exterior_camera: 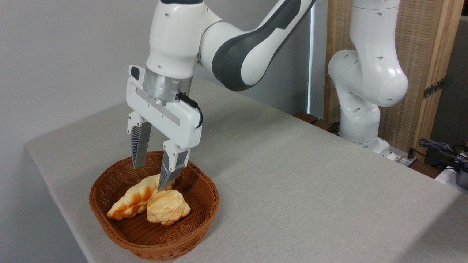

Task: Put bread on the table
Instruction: 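Lower the open gripper into the basket over the long glazed roll, then close the gripper on the long glazed roll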

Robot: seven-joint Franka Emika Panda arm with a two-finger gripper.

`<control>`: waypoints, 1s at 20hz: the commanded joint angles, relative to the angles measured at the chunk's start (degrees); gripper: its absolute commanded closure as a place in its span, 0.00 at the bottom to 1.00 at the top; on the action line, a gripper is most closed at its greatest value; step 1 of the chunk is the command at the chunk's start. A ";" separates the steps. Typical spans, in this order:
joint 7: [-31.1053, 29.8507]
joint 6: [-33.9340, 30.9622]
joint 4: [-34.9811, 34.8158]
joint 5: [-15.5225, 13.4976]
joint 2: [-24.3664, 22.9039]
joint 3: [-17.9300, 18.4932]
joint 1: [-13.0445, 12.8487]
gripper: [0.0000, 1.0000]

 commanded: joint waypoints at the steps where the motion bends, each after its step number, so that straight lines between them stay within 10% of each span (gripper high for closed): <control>1: 0.76 2.82 -0.21 -3.28 2.34 0.11 -1.58 0.00; 12: 0.49 3.18 0.23 -4.78 5.08 0.11 -1.76 0.00; 16: 0.40 4.14 0.32 -4.34 4.99 0.11 -1.85 0.70; 20: 0.40 4.14 0.40 -4.34 4.99 0.11 -1.85 0.80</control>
